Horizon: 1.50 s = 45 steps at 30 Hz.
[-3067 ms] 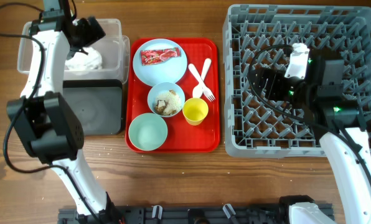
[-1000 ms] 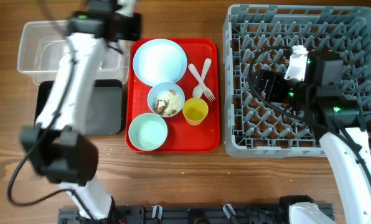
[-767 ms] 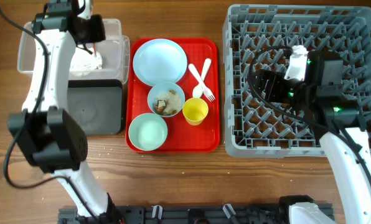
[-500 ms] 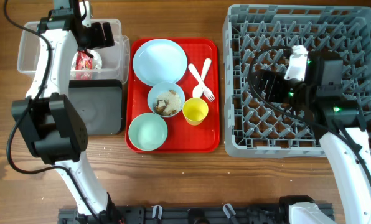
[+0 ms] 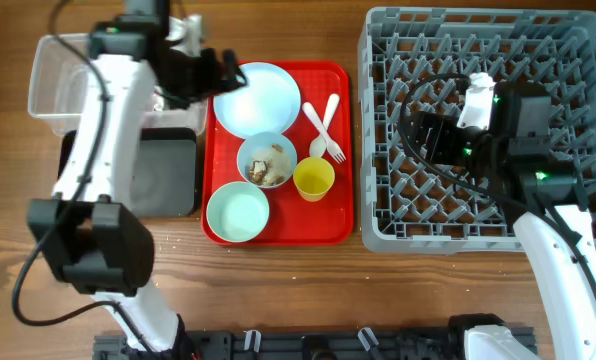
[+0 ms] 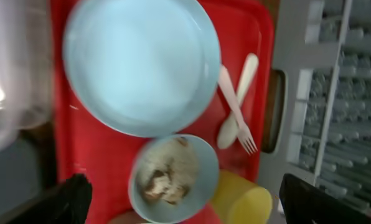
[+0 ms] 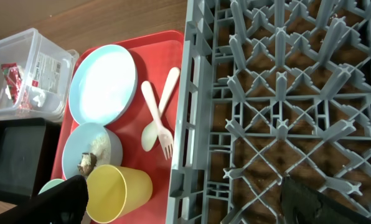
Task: Sort waste into correct bins and load items into the dishwasher rack
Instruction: 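Grasp the yellow cup with the left gripper and lift it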
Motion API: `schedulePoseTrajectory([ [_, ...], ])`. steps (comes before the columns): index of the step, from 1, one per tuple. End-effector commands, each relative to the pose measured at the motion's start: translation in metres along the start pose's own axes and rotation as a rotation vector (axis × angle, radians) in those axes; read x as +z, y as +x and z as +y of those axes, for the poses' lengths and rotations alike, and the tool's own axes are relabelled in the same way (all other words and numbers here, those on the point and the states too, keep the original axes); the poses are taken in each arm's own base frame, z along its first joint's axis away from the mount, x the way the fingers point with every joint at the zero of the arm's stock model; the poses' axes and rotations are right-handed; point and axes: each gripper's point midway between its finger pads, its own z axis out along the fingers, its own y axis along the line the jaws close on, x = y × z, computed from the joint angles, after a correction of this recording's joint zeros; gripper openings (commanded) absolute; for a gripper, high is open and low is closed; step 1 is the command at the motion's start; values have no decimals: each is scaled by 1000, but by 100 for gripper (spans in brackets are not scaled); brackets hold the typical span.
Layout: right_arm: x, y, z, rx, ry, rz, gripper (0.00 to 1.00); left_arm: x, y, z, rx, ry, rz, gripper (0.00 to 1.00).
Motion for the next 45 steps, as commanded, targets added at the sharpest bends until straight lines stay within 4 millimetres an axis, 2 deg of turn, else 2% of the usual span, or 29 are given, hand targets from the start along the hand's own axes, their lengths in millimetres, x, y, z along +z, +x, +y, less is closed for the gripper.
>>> schedulePoseTrajectory([
  [1,0,-3,-1,13,7,-6,100,36,40,-46,55,0,98,100],
  [5,0,-3,-1,14,8,-4,100,61,71,-89,192,28,139,100],
  [6,0,-2,-1,14,8,-2,99,66,78,-93,211,14,153,100],
  [8,0,-1,-1,16,9,1,100,77,89,-90,200,-41,173,75],
  [9,0,-1,-1,16,9,1,100,84,96,-86,164,-77,185,70],
  [12,0,-1,-1,15,9,1,100,102,117,-77,111,-125,245,63],
  [14,0,-2,-1,16,9,1,100,113,131,-69,118,-155,281,63],
  [18,0,-2,-1,16,9,1,100,123,146,-58,122,-182,313,62],
  [19,0,-2,-1,15,9,1,100,124,148,-56,120,-185,317,59],
  [24,0,-1,-1,15,9,1,100,134,156,-53,127,-185,322,33],
  [29,0,-2,-1,16,9,1,100,134,156,-54,126,-180,322,15],
  [32,0,-2,-1,16,9,1,100,130,157,-61,117,-146,339,4],
  [37,0,0,5,16,-26,10,100,109,148,-75,91,-66,361,4],
  [39,-1,2,21,12,-117,26,100,91,139,-85,86,66,376,4],
  [41,-4,1,42,-5,-237,30,100,69,128,-97,73,269,389,4],
  [45,-12,2,98,-112,-580,56,100,20,100,-115,64,703,365,4],
])
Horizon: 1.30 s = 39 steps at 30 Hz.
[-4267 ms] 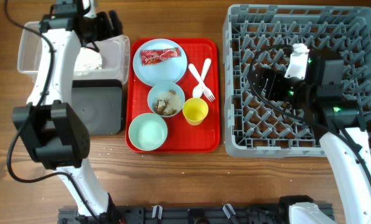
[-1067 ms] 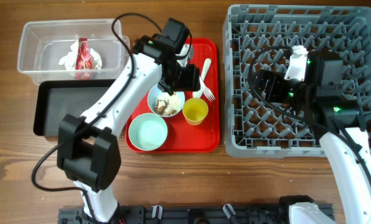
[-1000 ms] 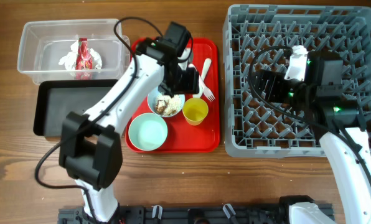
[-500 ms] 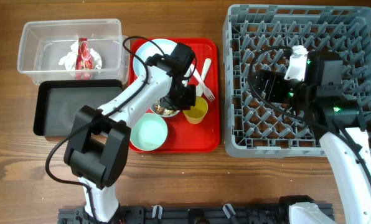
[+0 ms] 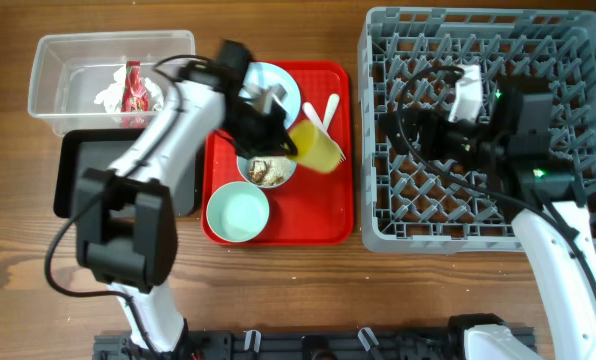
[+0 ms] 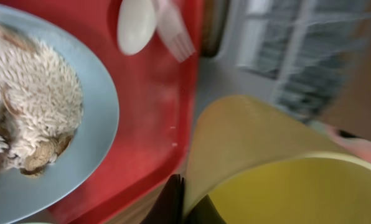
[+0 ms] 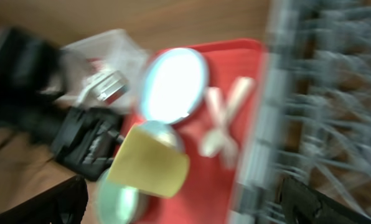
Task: Sort waste into correct bins and load items into the dishwasher rack
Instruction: 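Grasp the yellow cup with the left gripper and lift it, then hand the yellow cup from the left gripper to the right gripper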
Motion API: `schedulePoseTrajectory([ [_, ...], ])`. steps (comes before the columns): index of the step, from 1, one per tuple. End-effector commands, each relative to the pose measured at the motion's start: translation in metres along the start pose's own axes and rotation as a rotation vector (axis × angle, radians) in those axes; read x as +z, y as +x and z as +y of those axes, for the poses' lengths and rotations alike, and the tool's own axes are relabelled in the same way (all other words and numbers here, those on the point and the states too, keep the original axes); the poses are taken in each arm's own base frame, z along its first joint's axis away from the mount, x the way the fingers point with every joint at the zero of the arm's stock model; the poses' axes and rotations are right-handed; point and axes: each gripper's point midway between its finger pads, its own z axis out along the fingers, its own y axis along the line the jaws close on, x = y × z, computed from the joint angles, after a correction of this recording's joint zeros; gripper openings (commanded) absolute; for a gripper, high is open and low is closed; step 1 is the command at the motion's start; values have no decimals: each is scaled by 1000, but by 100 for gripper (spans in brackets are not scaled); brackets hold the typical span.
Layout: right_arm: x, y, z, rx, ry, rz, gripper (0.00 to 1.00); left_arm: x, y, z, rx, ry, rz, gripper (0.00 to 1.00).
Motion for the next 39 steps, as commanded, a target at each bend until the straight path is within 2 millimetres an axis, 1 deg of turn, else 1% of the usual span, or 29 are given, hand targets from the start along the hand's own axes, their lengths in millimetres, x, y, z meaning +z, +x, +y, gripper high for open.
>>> schedulePoseTrajectory([
  [1,8,11,62,-102,-393,88,100,-57,2,-64,171,454,-32,4],
  [2,10,13,73,-124,-466,100,100,-63,1,-65,166,484,-37,4],
  [4,17,15,82,-145,-553,119,100,-71,0,-69,164,533,-44,4],
  [5,23,17,85,-152,-589,133,100,-77,0,-75,167,585,-42,4],
  [8,36,23,92,-163,-668,166,100,-87,3,-87,187,679,-34,4],
  [10,45,25,93,-154,-696,183,100,-91,4,-92,191,716,-28,4],
  [12,52,21,91,-151,-701,174,99,-92,5,-93,190,724,-26,4],
  [16,52,11,95,-178,-713,136,94,-95,6,-96,192,746,-22,4],
  [18,52,9,96,-196,-717,123,89,-96,7,-99,193,764,-16,4],
  [19,52,8,97,-205,-719,116,89,-96,7,-99,192,764,-15,4],
  [21,51,4,98,-226,-724,99,88,-94,10,-100,185,764,-4,4],
  [24,50,0,101,-235,-732,82,85,-88,14,-105,191,763,17,4],
  [26,50,-1,102,-235,-733,81,77,-85,17,-109,198,762,29,4],
  [28,50,-1,102,-234,-733,82,73,-83,18,-110,204,762,34,4],
  [32,50,0,103,-222,-735,89,72,-83,18,-111,208,762,34,4],
  [33,50,0,103,-222,-735,90,68,-83,18,-111,208,762,34,4],
  [34,50,0,104,-222,-736,91,63,-83,18,-111,208,762,34,4],
  [35,50,1,104,-220,-736,92,58,-83,18,-111,208,762,34,7],
  [36,50,1,104,-220,-736,92,47,-83,18,-111,210,762,33,19],
  [38,50,1,104,-219,-736,92,32,-83,16,-111,229,763,24,52],
  [39,50,0,103,-217,-733,91,33,-84,15,-111,243,763,16,59],
])
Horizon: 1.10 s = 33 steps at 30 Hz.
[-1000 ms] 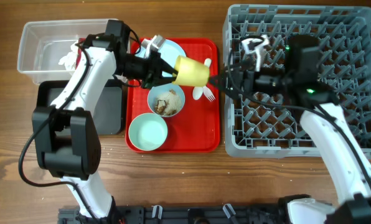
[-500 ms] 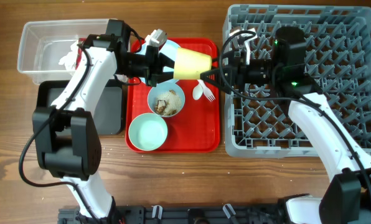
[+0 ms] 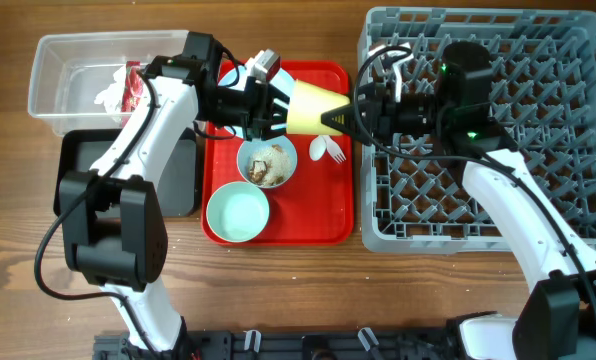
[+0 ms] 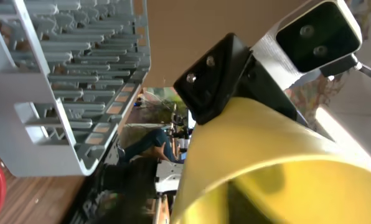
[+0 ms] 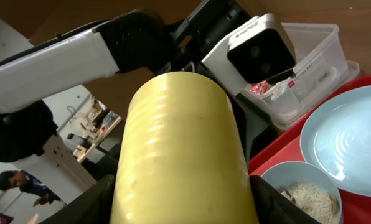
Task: Sort waste into correct bins and load items into the dishwasher rack
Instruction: 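Hand the yellow cup from the left gripper to the right gripper, then place the yellow cup in the rack with the right gripper and release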
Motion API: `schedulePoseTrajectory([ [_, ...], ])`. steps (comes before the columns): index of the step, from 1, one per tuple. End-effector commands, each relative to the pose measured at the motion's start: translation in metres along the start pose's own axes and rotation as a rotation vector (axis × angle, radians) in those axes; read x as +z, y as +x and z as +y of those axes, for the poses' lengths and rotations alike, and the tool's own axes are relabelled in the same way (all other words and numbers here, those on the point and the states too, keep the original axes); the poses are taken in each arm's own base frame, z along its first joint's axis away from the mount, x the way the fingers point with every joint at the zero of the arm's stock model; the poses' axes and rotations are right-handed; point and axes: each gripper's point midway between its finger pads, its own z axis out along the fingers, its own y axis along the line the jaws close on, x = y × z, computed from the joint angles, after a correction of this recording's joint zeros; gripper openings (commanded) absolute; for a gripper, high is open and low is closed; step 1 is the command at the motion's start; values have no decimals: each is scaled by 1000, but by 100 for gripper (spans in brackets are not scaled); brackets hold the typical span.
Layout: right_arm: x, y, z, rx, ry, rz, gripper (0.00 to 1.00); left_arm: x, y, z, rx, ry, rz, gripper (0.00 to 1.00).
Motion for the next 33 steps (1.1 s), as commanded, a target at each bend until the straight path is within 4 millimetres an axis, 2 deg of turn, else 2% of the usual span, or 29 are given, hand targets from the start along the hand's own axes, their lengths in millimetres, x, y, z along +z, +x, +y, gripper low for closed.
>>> schedulePoseTrajectory([
  [1,-2,-2,1,-5,-16,1,33,-5,-2,-22,107,25,-12,66],
  [3,-10,-5,-5,16,11,-14,33,-14,-8,-22,131,23,-35,68],
  [6,-35,-7,-26,102,146,-57,34,-41,-23,-16,173,-12,-110,68],
  [8,-57,3,-42,178,325,-68,35,-67,-37,4,170,-131,-193,69],
  [10,-75,19,-49,240,510,-44,36,-91,-45,25,146,-256,-260,68],
  [14,-123,53,-35,413,856,43,35,-122,-49,47,90,-382,-330,71],
  [17,-148,71,-17,493,993,111,35,-136,-49,60,76,-486,-360,71],
  [18,-163,98,-6,588,1073,205,35,-149,-50,65,88,-611,-391,71],
  [21,-171,122,-8,669,1147,294,35,-167,-47,61,124,-788,-440,72],
  [23,-168,131,-13,684,1158,352,35,-177,-45,55,155,-905,-472,74],
  [26,-168,144,-30,733,1229,418,35,-186,-40,42,208,-1067,-511,78],
  [29,-163,153,-47,759,1255,482,35,-184,-38,36,242,-1161,-516,81],
  [33,-151,171,-63,805,1249,589,36,-171,-39,38,265,-1206,-487,83],
])
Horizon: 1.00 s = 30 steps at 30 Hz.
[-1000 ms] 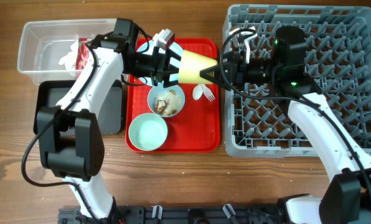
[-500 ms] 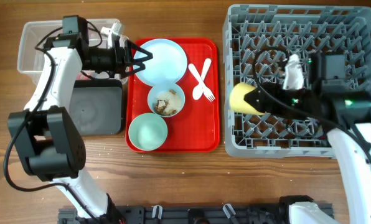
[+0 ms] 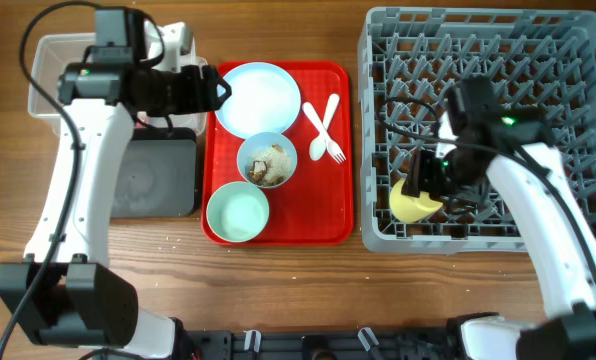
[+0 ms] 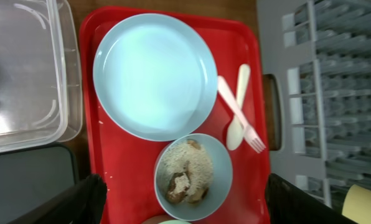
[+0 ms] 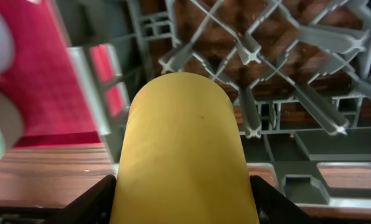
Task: Sort waste into correct bins and load items into the dishwasher rack
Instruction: 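Place the yellow cup in the rack with the right gripper and release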
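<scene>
My right gripper (image 3: 425,186) is shut on the yellow cup (image 3: 410,203) at the front left corner of the grey dishwasher rack (image 3: 578,60). Seen from the right wrist, the cup (image 5: 182,149) lies lengthwise between the fingers (image 5: 89,202) over the rack's grid. My left gripper (image 3: 210,92) stands open over the upper left of the red tray (image 3: 333,225), holding nothing. On the tray are a light blue plate (image 4: 154,74), a bowl with food scraps (image 4: 192,177), a green bowl (image 3: 237,211), and a crossed spoon (image 4: 235,127) and fork (image 4: 226,93).
A clear plastic bin (image 3: 48,70) stands at the back left, partly under the left arm. A black bin (image 3: 153,185) sits in front of it, beside the tray. The rack's upright tines fill the right side of the table.
The cup has gone from above the tray's right edge, where both grippers met at it, to the rack's front left corner in my right gripper. My left gripper has drawn back, open, over the tray's upper left.
The cup first stood on the tray, with my left gripper open near the plate and my right over the rack. Then my left gripper held the cup above the tray. Then both grippers were at the cup in mid-air. Now my right holds it in the rack.
</scene>
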Motion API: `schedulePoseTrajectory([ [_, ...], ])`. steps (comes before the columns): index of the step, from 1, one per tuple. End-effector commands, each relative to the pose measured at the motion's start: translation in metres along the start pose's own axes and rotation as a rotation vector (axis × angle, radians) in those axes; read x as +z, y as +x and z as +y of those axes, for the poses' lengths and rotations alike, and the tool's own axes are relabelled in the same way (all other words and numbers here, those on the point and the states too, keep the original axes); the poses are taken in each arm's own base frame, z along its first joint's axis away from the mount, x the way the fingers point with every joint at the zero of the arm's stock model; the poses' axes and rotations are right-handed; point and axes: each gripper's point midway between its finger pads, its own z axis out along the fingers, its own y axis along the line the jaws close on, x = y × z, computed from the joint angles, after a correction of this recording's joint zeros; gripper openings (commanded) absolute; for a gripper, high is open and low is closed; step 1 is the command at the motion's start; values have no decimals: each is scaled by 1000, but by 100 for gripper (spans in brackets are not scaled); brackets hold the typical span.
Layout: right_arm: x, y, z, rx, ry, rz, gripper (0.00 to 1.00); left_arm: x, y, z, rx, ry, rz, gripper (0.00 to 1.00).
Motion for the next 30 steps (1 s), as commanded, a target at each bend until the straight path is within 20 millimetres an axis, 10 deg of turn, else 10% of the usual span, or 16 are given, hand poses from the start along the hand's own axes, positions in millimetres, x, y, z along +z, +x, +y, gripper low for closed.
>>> schedulePoseTrajectory([
  [1,23,-2,-1,-2,64,70,38,0,-2,1,57,-105,-14,84],
  [11,46,-22,19,-57,59,72,84,10,6,-23,119,-97,12,82],
  [22,-87,-113,13,37,-118,-332,90,61,53,-78,132,-80,161,73],
  [30,-99,-123,-25,65,-91,-370,90,137,113,-78,44,-276,321,53],
])
